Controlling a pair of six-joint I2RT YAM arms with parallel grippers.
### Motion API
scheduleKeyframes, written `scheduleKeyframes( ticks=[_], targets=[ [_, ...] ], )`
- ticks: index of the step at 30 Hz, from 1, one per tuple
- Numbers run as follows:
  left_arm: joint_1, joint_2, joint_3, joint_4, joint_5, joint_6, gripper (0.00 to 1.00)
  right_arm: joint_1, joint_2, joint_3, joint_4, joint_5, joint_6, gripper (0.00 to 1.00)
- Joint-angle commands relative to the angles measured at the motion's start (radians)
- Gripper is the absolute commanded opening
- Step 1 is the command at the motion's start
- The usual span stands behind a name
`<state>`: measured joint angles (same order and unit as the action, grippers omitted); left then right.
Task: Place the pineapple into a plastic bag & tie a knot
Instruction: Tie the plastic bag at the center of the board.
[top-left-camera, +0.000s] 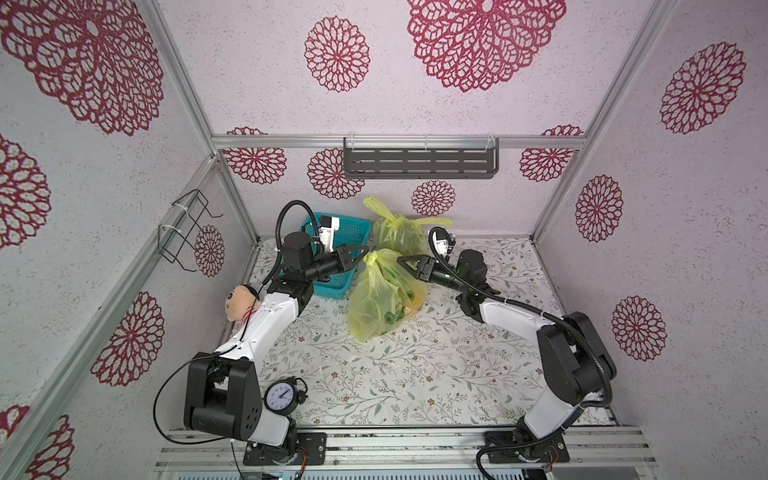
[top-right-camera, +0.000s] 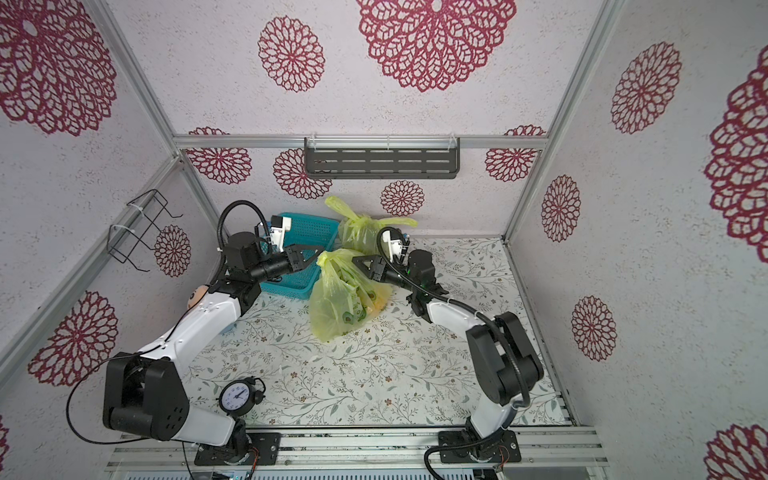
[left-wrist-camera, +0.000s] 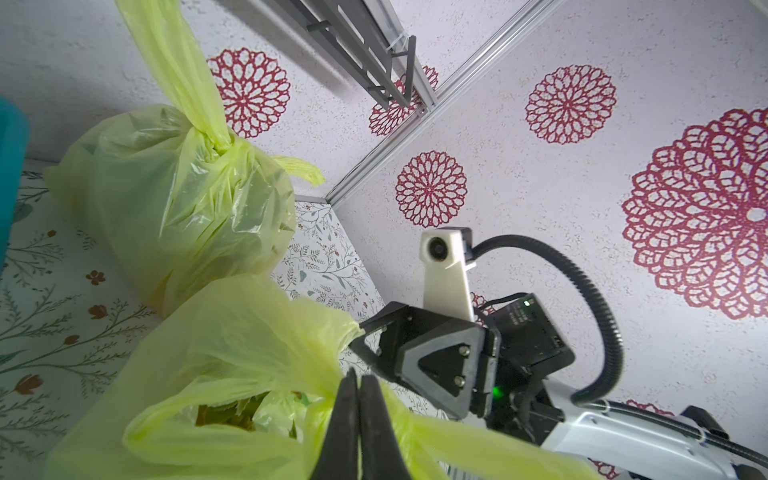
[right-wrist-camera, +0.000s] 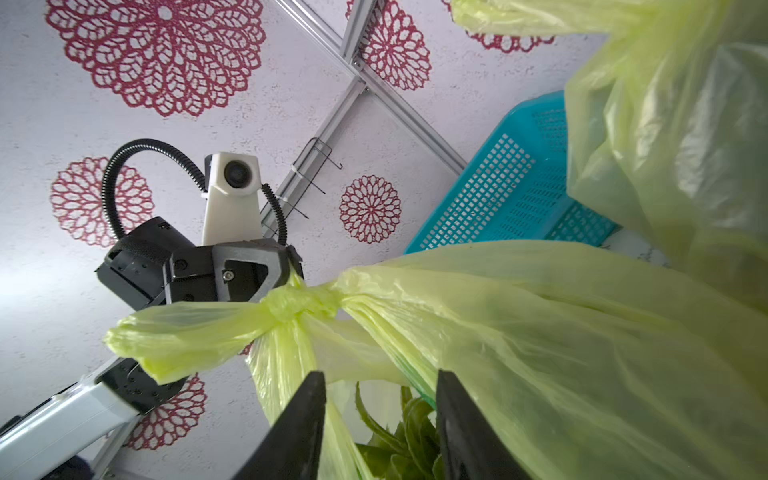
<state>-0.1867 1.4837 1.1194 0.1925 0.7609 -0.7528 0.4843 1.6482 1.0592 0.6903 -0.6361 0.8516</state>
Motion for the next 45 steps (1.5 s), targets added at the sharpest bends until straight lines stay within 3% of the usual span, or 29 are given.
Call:
scheduleKeyframes(
  ticks=[1,5,11,20,31,34,36,41,42,45],
  targets=[
    [0.006,-0.039,0.036,-0.011,-0.008,0.026,0.00,0.007,-0.095,0.053,-0.321,0.105,-0.173,0.51],
    [0.000,-0.031,0.044,-0.018,-0.005,0.030,0.00,0.034,-0.153,0.123,-0.545,0.181,-0.241,0.59],
    [-0.017,-0.004,0.052,-0.016,-0.026,0.029,0.00,0.116,-0.191,0.233,-0.699,0.255,-0.286,0.76],
    [-0.039,0.017,0.063,-0.003,-0.023,0.024,0.00,0.243,-0.150,0.401,-0.791,0.384,-0.302,0.78],
    [-0.042,0.017,0.064,0.004,-0.020,0.018,0.00,0.299,-0.040,0.559,-0.915,0.507,-0.336,0.76],
    [-0.043,0.018,0.063,0.003,-0.021,0.018,0.00,0.300,-0.030,0.567,-0.925,0.523,-0.337,0.72],
    [-0.042,0.016,0.063,0.001,-0.021,0.018,0.00,0.299,-0.034,0.558,-0.922,0.533,-0.333,0.63],
    [-0.040,-0.012,0.068,-0.040,-0.051,0.045,0.00,0.289,-0.087,0.492,-0.869,0.569,-0.343,0.04],
    [-0.040,-0.030,0.069,-0.054,-0.066,0.058,0.00,0.281,-0.100,0.480,-0.865,0.578,-0.344,0.00],
    [-0.037,-0.079,0.081,-0.101,-0.105,0.094,0.00,0.248,-0.149,0.444,-0.859,0.595,-0.345,0.00]
  ],
)
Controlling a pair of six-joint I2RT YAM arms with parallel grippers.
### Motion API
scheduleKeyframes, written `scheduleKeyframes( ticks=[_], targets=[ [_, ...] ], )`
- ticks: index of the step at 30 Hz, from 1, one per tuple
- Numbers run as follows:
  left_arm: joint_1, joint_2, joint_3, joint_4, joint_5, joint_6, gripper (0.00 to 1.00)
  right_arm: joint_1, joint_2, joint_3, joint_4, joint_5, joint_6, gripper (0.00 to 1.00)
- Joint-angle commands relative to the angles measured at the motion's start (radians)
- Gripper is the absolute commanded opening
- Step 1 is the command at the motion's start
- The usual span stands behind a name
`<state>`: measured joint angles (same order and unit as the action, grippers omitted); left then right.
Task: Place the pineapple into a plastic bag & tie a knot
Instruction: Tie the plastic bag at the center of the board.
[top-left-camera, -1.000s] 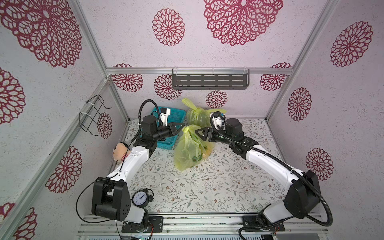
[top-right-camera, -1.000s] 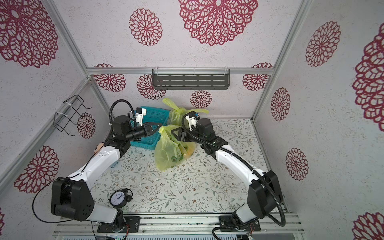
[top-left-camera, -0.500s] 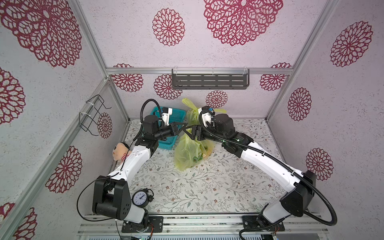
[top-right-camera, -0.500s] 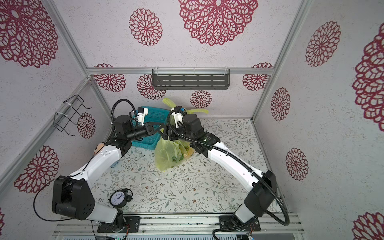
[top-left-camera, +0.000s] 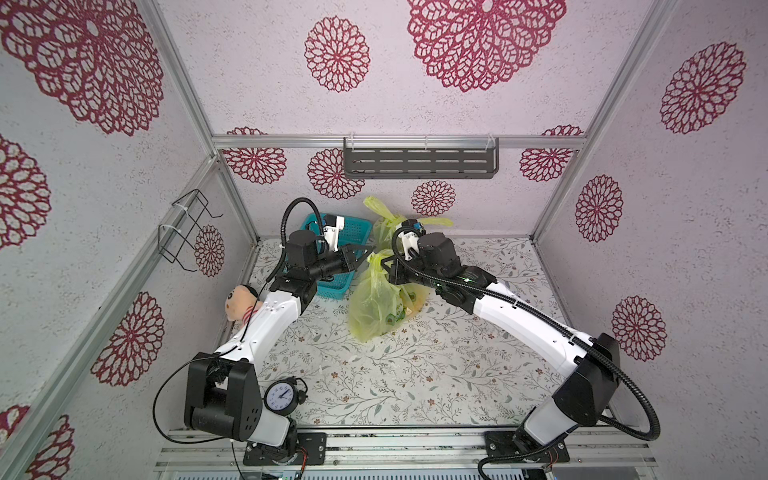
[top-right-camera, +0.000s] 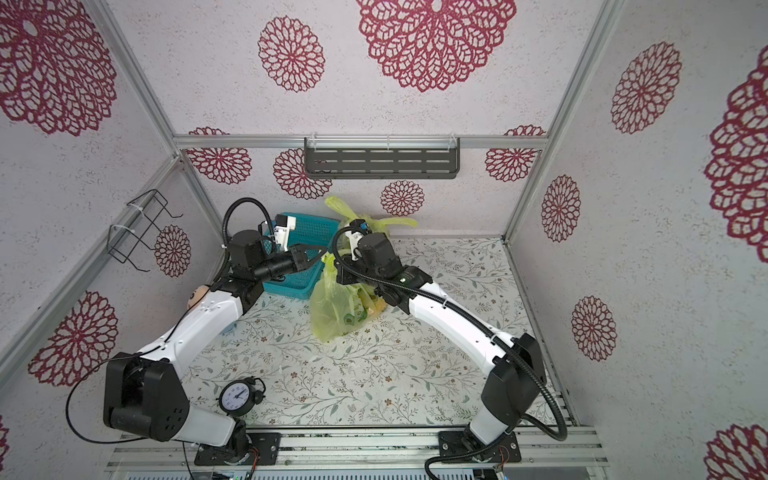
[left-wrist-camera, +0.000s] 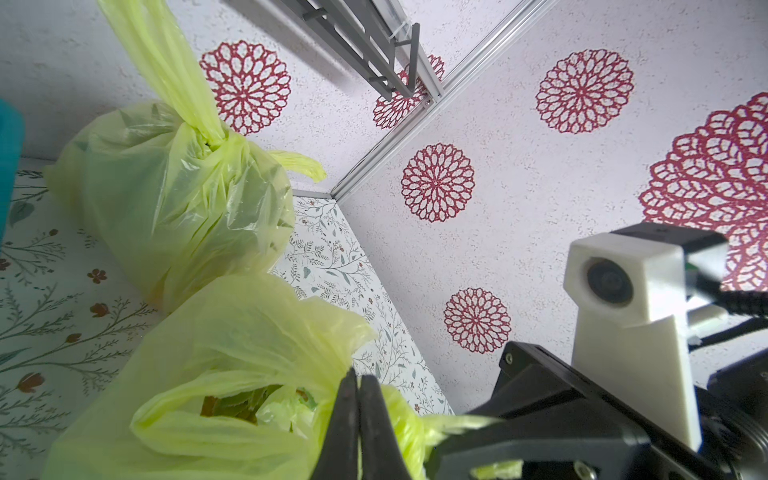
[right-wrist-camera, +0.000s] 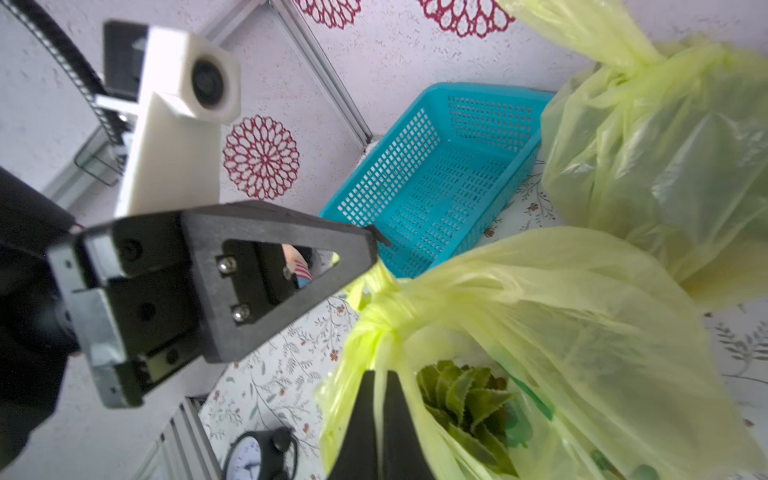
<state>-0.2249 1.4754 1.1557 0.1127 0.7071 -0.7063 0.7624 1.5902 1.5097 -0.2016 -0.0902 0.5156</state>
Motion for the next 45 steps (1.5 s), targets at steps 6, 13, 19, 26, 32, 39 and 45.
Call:
scheduleKeyframes(
  ticks=[6,13,19,26,32,39,45],
  targets=[
    [0.009,-0.115,0.101,-0.136,-0.079,0.115,0.00,-0.115,-0.179,-0.026,0.000,0.047,-0.022,0.00],
    [0.033,-0.135,0.094,-0.227,-0.169,0.168,0.00,-0.210,-0.260,-0.107,-0.016,0.035,-0.003,0.00],
    [0.077,-0.186,-0.070,-0.305,-0.313,0.211,0.00,-0.283,-0.291,-0.332,-0.010,0.091,0.051,0.00],
    [0.155,-0.280,-0.240,-0.320,-0.370,0.230,0.00,-0.357,-0.276,-0.485,0.014,0.142,0.097,0.00],
    [0.176,-0.319,-0.084,-0.420,-0.365,0.283,0.00,-0.360,-0.304,-0.306,-0.025,0.149,0.033,0.00],
    [0.177,-0.301,0.059,-0.460,-0.328,0.296,0.00,-0.380,-0.307,-0.159,-0.061,0.152,-0.030,0.00],
    [0.177,-0.287,0.000,-0.415,-0.304,0.264,0.00,-0.407,-0.296,-0.205,-0.053,0.109,-0.017,0.00]
  ],
)
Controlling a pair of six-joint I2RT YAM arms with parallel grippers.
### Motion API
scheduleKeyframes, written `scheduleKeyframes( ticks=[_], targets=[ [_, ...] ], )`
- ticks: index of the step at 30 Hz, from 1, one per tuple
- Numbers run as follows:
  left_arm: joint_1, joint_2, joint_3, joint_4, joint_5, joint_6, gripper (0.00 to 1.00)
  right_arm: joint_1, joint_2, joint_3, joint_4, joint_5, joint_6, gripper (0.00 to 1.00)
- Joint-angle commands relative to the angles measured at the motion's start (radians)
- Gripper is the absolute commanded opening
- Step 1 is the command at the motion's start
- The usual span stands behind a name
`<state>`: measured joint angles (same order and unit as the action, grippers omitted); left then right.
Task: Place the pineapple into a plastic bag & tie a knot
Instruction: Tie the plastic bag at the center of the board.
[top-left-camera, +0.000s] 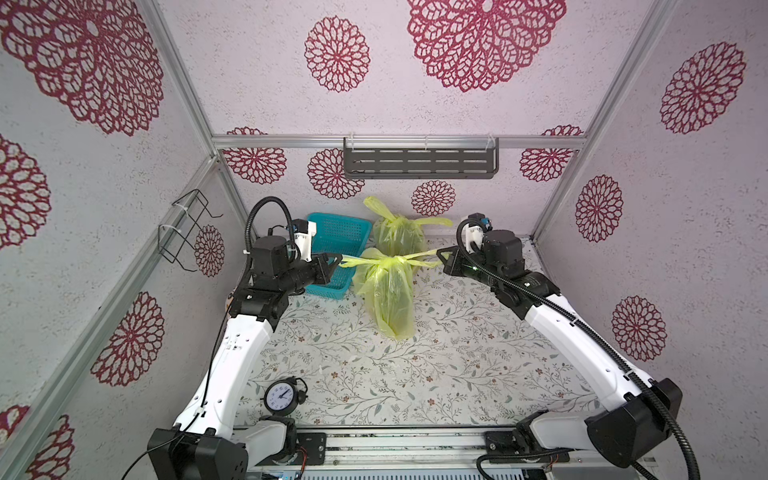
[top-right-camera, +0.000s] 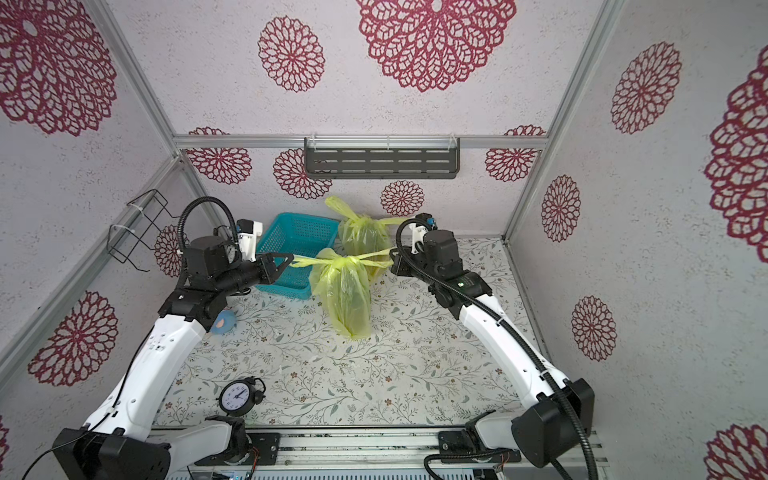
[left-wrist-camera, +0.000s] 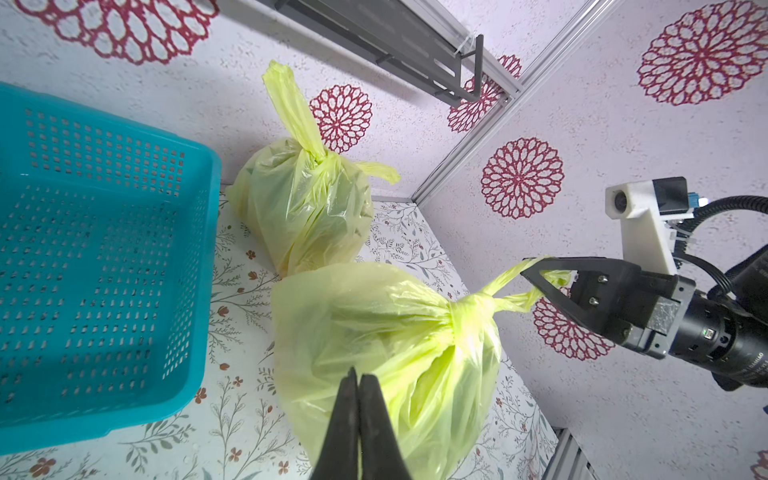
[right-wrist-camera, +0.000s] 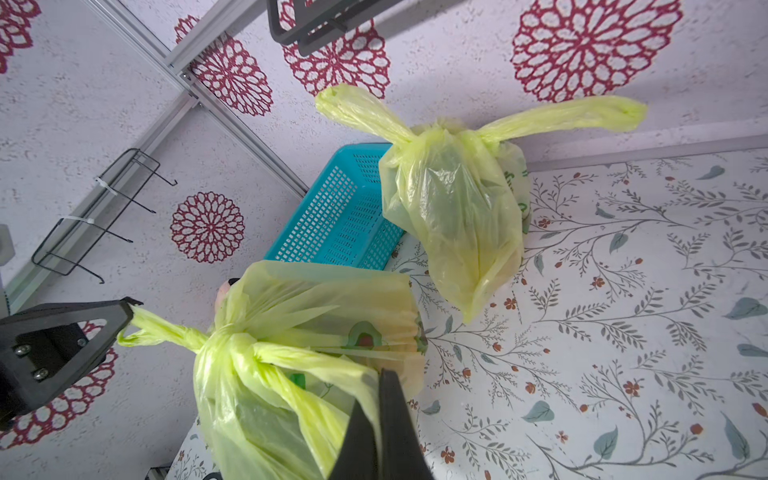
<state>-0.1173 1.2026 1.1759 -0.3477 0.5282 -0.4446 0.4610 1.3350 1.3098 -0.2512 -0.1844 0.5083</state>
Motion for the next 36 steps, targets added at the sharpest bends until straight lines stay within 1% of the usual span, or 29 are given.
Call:
scheduleKeyframes(
  ticks=[1,4,10,15,17,19,22,25,26,28,30,32,34,36],
  targets=[
    [0.070,-0.014,-0.042,0.061,-0.119,-0.008,0.00,-0.110,-0.041,-0.022,-0.001,0.197,-0.006,0.00],
    [0.070,-0.011,-0.120,0.095,-0.112,-0.038,0.00,-0.128,-0.045,-0.086,0.015,0.182,0.010,0.00],
    [0.071,-0.007,-0.306,0.090,-0.214,-0.091,0.00,-0.187,-0.036,-0.268,0.041,0.163,0.075,0.00],
    [0.074,-0.016,-0.459,0.135,-0.276,-0.119,0.00,-0.206,-0.011,-0.399,0.050,0.252,0.097,0.00],
    [0.081,-0.026,-0.485,0.145,-0.283,-0.124,0.00,-0.212,-0.008,-0.414,0.058,0.260,0.100,0.00],
    [0.092,-0.039,-0.474,0.154,-0.269,-0.127,0.00,-0.213,-0.012,-0.388,0.056,0.248,0.091,0.00],
    [0.093,-0.064,-0.382,0.131,-0.235,-0.107,0.00,-0.203,-0.031,-0.299,0.028,0.233,0.063,0.00],
    [0.094,-0.076,-0.262,0.074,-0.223,-0.077,0.00,-0.196,-0.054,-0.214,-0.013,0.251,0.032,0.00],
    [0.094,-0.079,-0.238,0.064,-0.222,-0.073,0.00,-0.196,-0.060,-0.197,-0.027,0.258,0.023,0.00],
    [0.094,-0.076,-0.207,0.079,-0.186,-0.087,0.00,-0.199,-0.072,-0.181,-0.042,0.293,0.000,0.00],
    [0.094,-0.060,-0.197,0.099,-0.156,-0.103,0.00,-0.205,-0.074,-0.185,-0.047,0.323,-0.010,0.00],
    [0.094,-0.044,-0.209,0.105,-0.160,-0.107,0.00,-0.217,-0.065,-0.202,-0.048,0.324,-0.009,0.00],
    [0.094,-0.033,-0.241,0.115,-0.179,-0.105,0.00,-0.223,-0.057,-0.232,-0.042,0.327,-0.003,0.00],
    [0.094,-0.031,-0.288,0.160,-0.176,-0.121,0.00,-0.227,-0.054,-0.268,-0.029,0.317,-0.003,0.00]
  ],
)
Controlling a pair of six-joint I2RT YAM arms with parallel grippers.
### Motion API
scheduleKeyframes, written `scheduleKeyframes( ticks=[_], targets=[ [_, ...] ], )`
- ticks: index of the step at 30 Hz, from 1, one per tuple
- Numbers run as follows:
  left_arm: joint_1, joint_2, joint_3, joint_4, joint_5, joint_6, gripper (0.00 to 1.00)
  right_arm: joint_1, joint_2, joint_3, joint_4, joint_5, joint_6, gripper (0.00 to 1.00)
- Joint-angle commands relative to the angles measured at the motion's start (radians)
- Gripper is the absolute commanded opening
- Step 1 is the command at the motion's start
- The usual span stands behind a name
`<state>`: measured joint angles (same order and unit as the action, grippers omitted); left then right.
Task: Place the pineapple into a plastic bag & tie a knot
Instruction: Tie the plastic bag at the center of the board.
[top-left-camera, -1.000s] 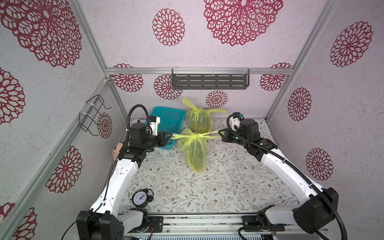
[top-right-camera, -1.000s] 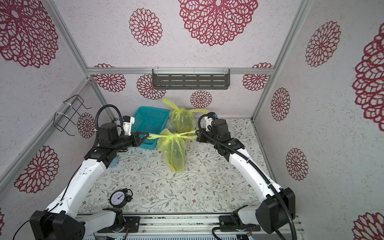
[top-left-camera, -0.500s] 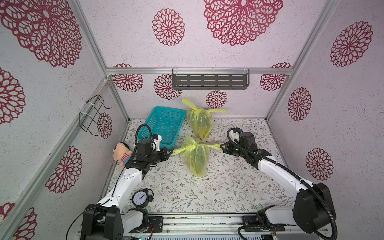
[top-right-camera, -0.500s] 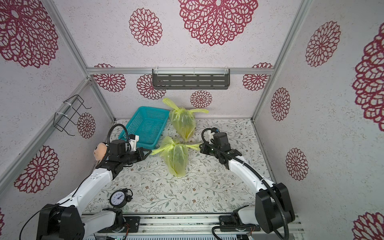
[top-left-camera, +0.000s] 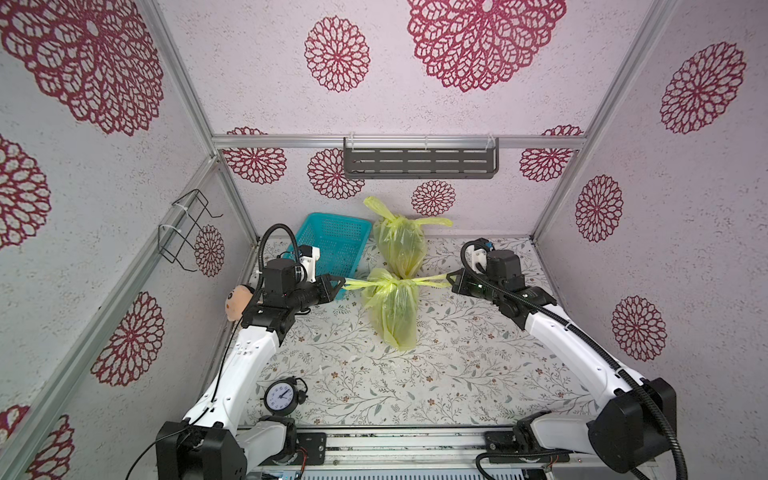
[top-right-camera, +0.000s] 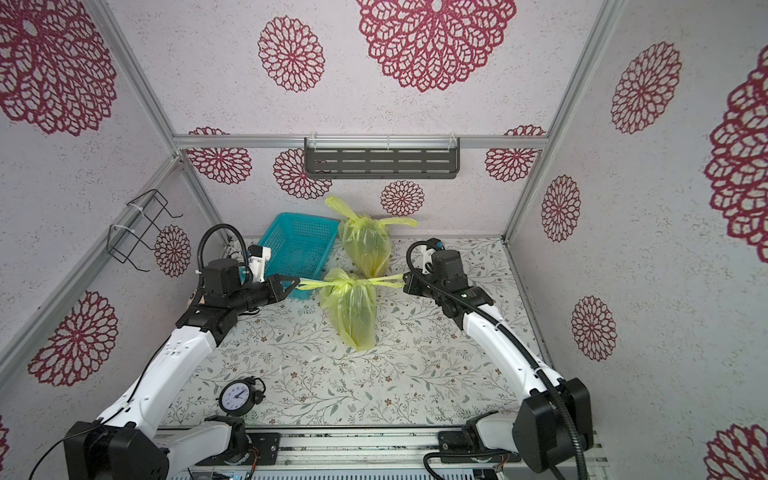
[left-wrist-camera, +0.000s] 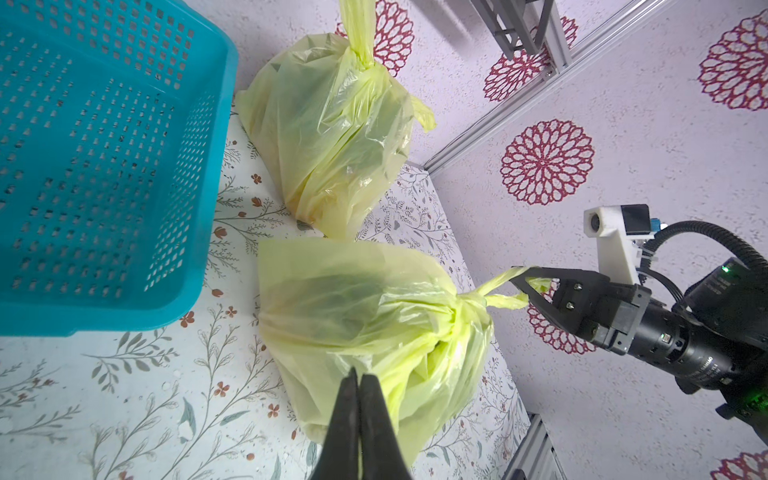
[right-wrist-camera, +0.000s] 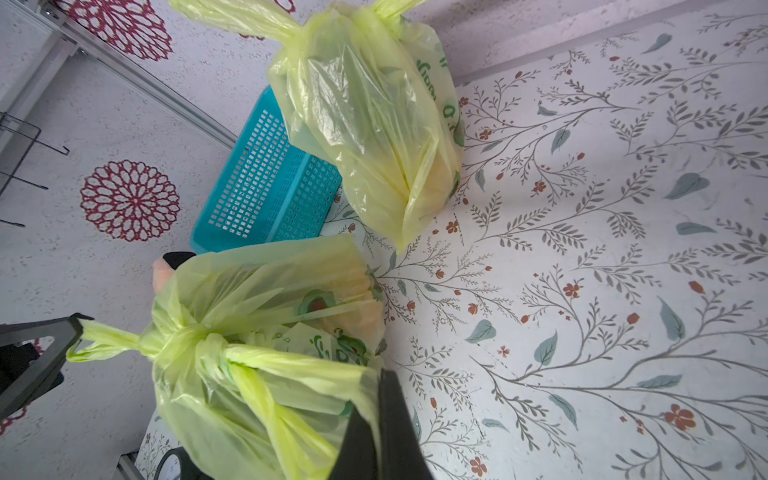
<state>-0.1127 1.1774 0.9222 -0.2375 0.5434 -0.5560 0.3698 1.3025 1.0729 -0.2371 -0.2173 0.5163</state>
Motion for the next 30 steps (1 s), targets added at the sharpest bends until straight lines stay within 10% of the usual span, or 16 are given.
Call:
scheduleKeyframes(
  ticks=[1,8,15,30],
  targets=[
    [0.089,-0.004,-0.053,0.076,-0.173,-0.022,0.00,-0.136,-0.022,-0.043,-0.027,0.327,-0.020,0.00],
    [0.021,0.009,0.001,0.163,-0.046,-0.050,0.00,-0.092,0.005,0.053,-0.053,0.062,-0.180,0.00],
    [-0.023,0.028,0.087,0.154,-0.006,-0.039,0.00,-0.045,0.025,0.249,-0.212,0.064,-0.347,0.69],
    [-0.063,0.055,0.136,0.168,0.007,-0.051,0.00,0.294,0.395,0.660,-0.377,-0.012,-0.591,0.80]
  ],
)
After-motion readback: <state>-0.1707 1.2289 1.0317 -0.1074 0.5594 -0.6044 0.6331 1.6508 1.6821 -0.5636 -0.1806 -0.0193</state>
